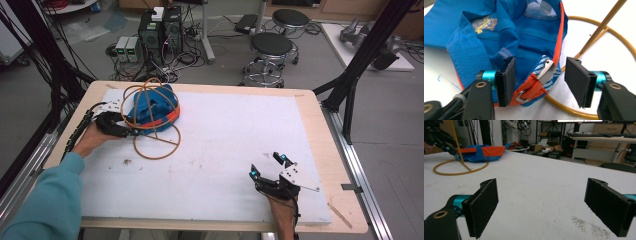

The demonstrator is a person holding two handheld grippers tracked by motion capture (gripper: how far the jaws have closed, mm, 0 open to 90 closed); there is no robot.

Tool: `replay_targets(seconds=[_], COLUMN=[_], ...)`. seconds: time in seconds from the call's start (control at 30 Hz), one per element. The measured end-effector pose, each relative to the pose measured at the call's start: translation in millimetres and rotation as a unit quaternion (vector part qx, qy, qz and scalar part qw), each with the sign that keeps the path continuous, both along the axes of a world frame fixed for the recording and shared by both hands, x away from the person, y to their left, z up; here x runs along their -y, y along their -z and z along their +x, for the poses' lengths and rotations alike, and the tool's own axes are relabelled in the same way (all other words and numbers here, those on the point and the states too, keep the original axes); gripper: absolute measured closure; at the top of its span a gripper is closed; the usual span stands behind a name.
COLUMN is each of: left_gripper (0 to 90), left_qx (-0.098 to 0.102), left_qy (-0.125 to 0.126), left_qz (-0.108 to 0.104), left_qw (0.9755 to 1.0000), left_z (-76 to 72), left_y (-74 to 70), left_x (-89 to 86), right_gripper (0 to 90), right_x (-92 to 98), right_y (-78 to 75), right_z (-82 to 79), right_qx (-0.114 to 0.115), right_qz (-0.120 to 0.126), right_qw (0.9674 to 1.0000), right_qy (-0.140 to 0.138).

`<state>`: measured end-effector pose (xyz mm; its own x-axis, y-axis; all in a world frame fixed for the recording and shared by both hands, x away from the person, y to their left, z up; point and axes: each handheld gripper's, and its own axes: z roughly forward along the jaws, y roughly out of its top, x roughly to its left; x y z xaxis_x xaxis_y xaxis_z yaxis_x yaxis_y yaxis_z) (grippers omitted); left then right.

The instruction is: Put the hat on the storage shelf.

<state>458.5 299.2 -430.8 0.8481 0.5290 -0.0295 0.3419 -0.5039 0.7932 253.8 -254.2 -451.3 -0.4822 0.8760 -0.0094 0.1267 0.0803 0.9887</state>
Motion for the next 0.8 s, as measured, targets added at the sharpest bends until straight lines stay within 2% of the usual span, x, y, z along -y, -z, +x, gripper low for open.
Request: replay_targets(seconds=[0.23, 0.43, 0.53, 0.57, 0.7, 0.77, 0.8], left_gripper=[47.4, 68.3, 75.0, 77.1, 78.8, 79.0, 79.0], left_qx=[-0.010, -0.009, -0.017, -0.025, -0.045, -0.048, -0.042], left_qy=[0.000, 0.012, 0.008, 0.003, -0.013, -0.016, -0.016], left_qz=[0.016, 0.015, 0.006, 0.000, -0.017, -0.021, -0.019], left_qw=[0.9998, 0.9998, 0.9998, 0.9997, 0.9988, 0.9985, 0.9988], left_z=[1.5, 0.1, -0.2, -0.5, -0.4, -0.6, -1.8], left_y=[5.6, 4.5, 3.7, 3.2, 2.0, 1.4, -0.5], left_x=[4.3, 6.9, 5.6, 5.0, 3.0, 2.5, 3.1], right_gripper=[10.9, 10.9, 10.9, 10.9, 10.8, 10.8, 10.9], right_x=[-0.1, 0.0, 0.0, -0.1, 0.0, 0.0, 0.0], right_y=[0.0, 0.0, 0.0, 0.0, 0.1, 0.0, 0.0], right_z=[-0.1, 0.0, 0.0, -0.1, -0.1, -0.1, -0.1], right_qx=[-0.001, 0.000, -0.001, -0.002, -0.002, -0.002, -0.002], right_qz=[0.000, 0.002, 0.002, 0.003, 0.003, 0.003, 0.003], right_qw=[1.0000, 1.0000, 1.0000, 1.0000, 1.0000, 1.0000, 1.0000], right_qy=[0.001, 0.001, 0.001, 0.002, 0.001, 0.002, 0.001])
